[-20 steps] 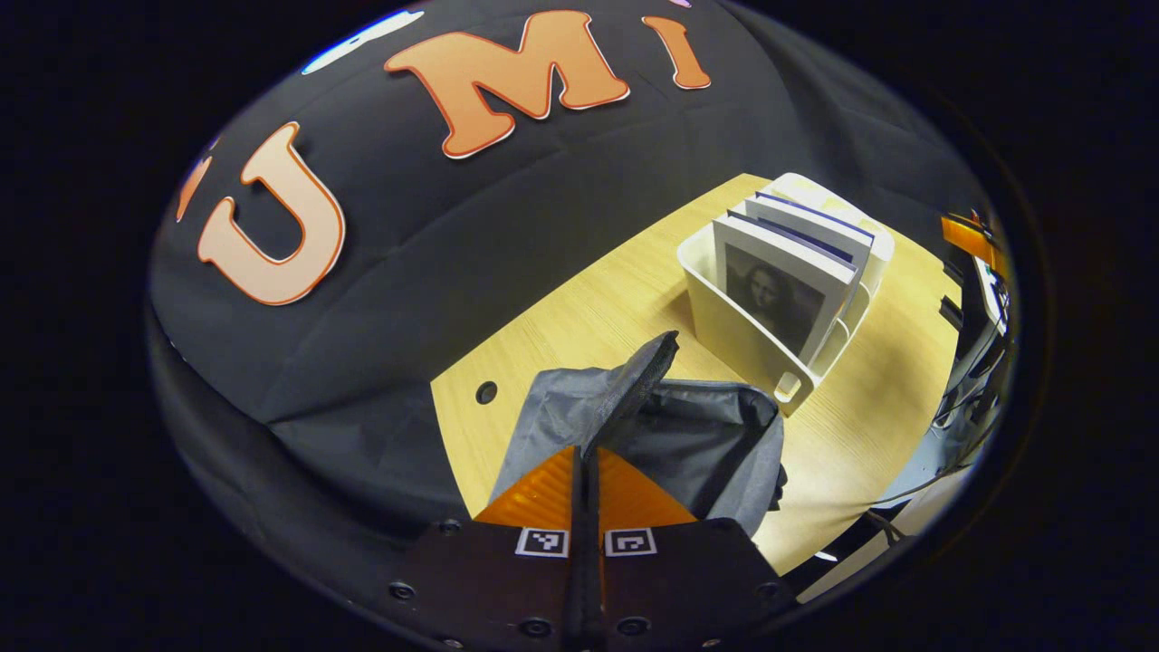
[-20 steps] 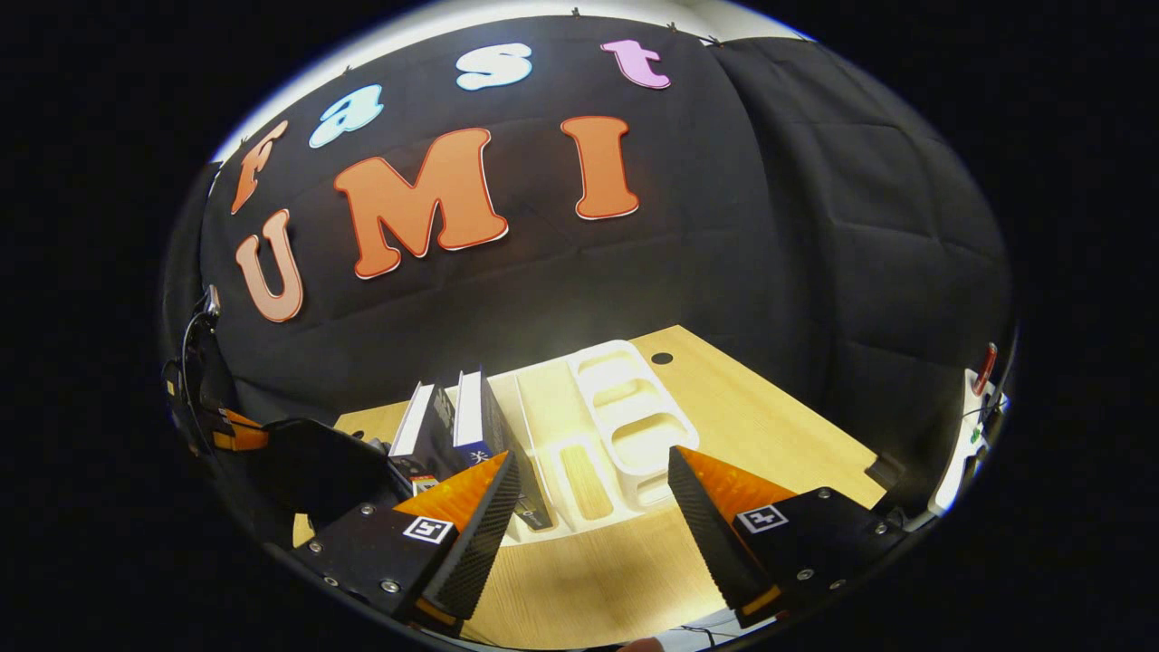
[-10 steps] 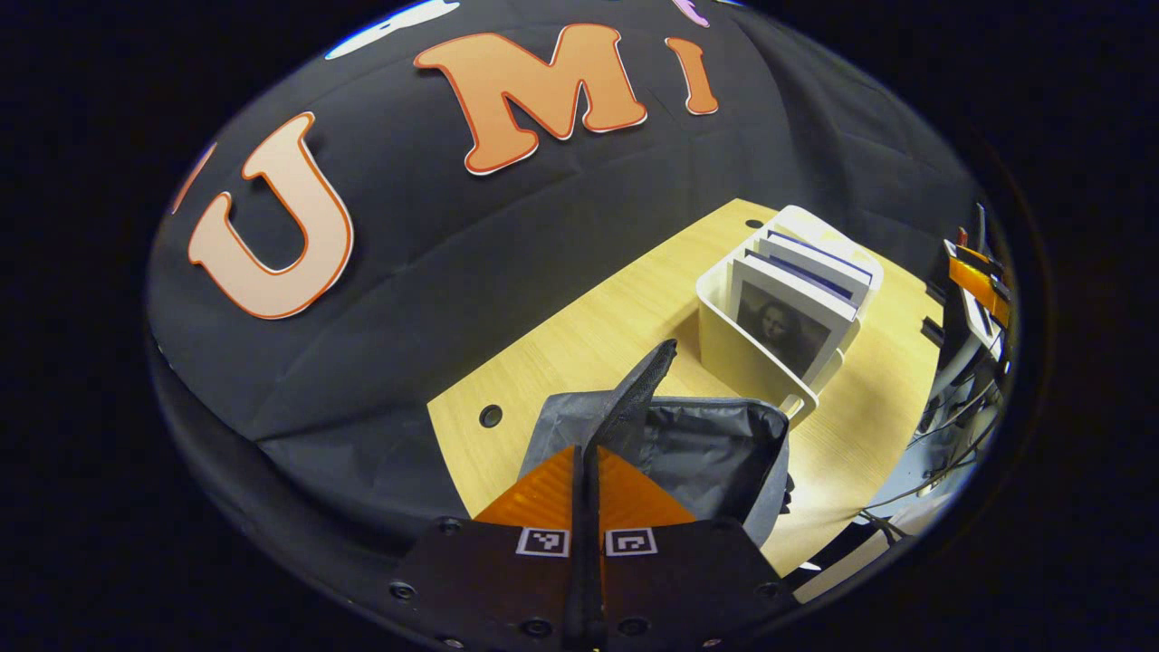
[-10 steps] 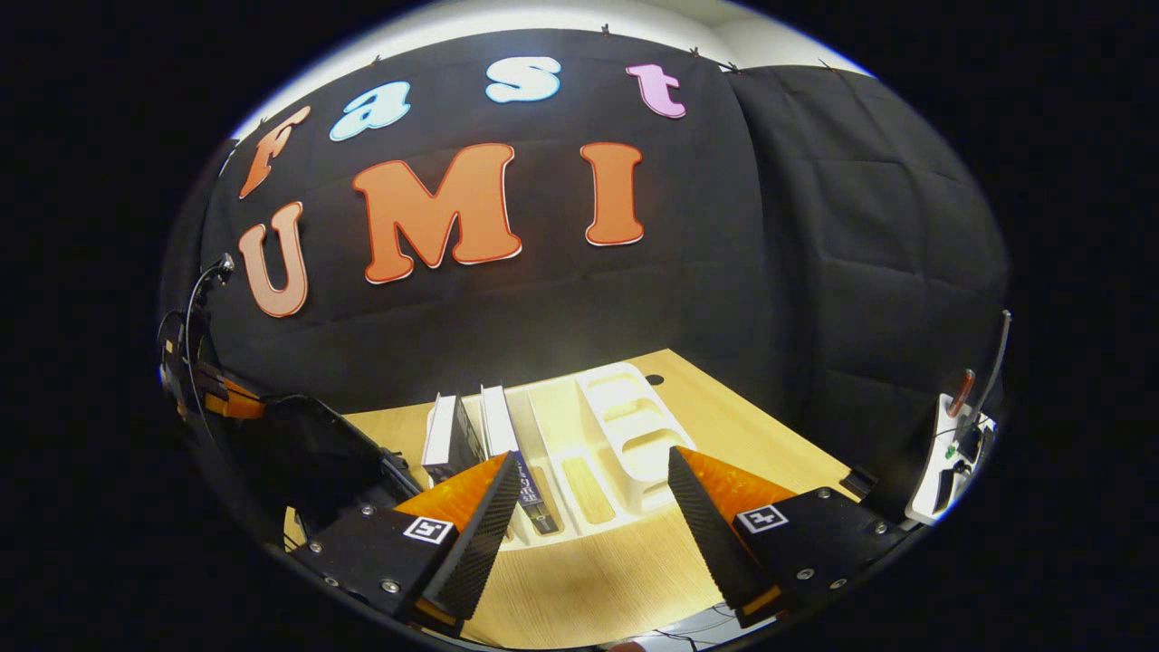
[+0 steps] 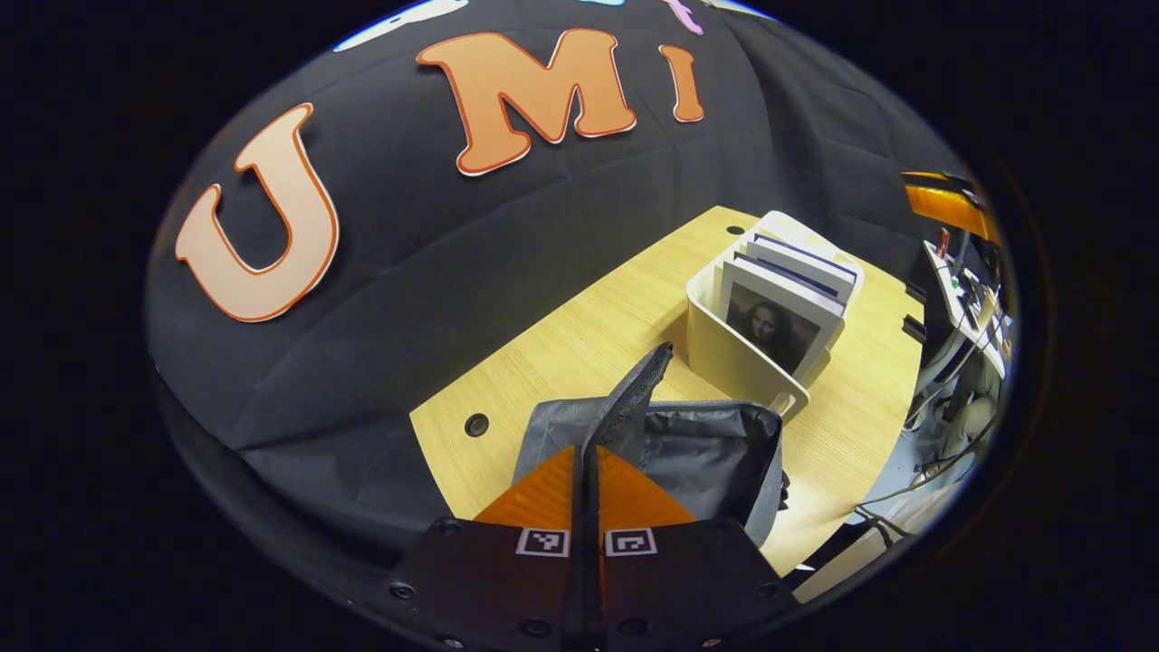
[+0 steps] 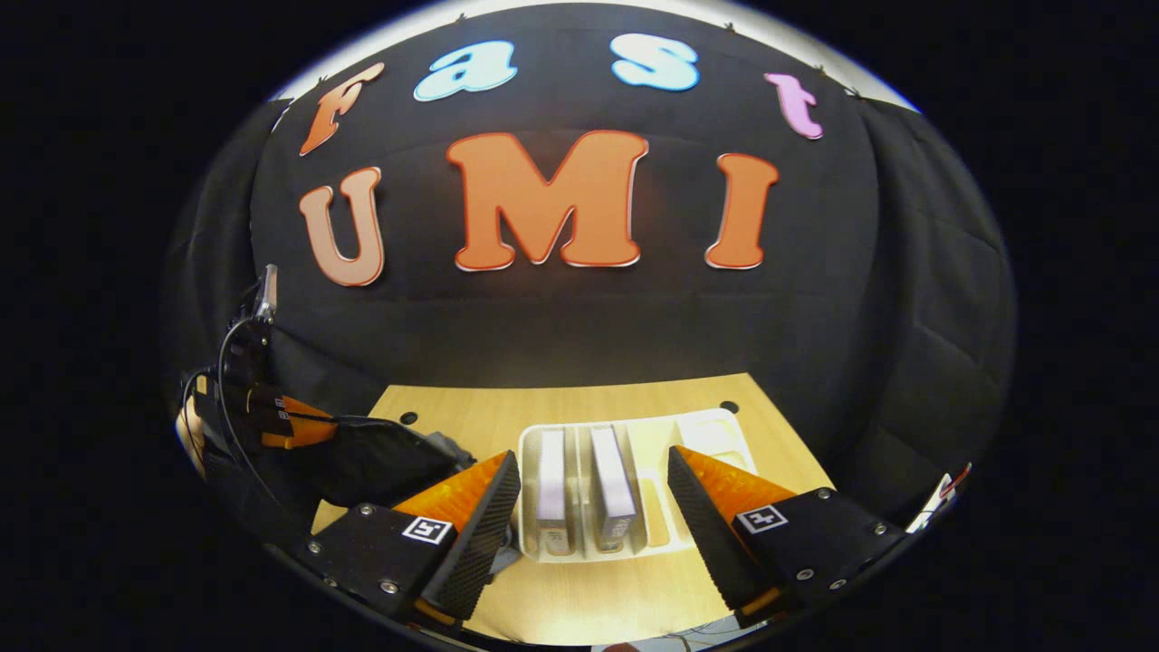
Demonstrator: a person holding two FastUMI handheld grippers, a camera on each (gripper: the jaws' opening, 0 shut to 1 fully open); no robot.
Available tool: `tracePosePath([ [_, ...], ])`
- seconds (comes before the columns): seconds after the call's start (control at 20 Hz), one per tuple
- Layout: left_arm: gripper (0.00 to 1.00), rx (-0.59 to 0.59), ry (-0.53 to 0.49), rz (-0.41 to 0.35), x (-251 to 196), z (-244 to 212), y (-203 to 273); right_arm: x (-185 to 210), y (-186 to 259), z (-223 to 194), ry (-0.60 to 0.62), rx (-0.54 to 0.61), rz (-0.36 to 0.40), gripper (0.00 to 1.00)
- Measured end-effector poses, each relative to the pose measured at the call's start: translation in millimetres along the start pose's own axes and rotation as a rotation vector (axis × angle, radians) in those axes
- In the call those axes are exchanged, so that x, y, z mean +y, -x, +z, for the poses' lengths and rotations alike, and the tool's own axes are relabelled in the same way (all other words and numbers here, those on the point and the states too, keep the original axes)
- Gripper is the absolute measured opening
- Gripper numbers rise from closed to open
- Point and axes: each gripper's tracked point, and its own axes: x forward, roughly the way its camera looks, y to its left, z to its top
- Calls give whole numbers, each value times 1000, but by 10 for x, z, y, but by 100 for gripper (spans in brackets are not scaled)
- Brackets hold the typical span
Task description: Open the schoolbag, grab two books from the bookshelf and put them into the schoolbag.
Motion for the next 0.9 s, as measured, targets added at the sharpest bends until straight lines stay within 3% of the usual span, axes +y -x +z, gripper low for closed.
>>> tracePosePath([
  [0.1,0,-5,4,-1,49,17,-2,243,-232,16,4,111,73,98],
  [0.25,0,0,22,-2,108,-42,-34,523,-452,-135,-85,332,189,98],
  [0.5,1,11,44,0,172,-115,-58,463,-878,-540,-22,581,154,99],
  [0.75,1,21,70,-2,168,-138,-122,335,-1253,-831,75,710,79,99],
  [0.9,0,23,78,0,161,-151,-155,347,-1460,-1001,61,765,72,99],
])
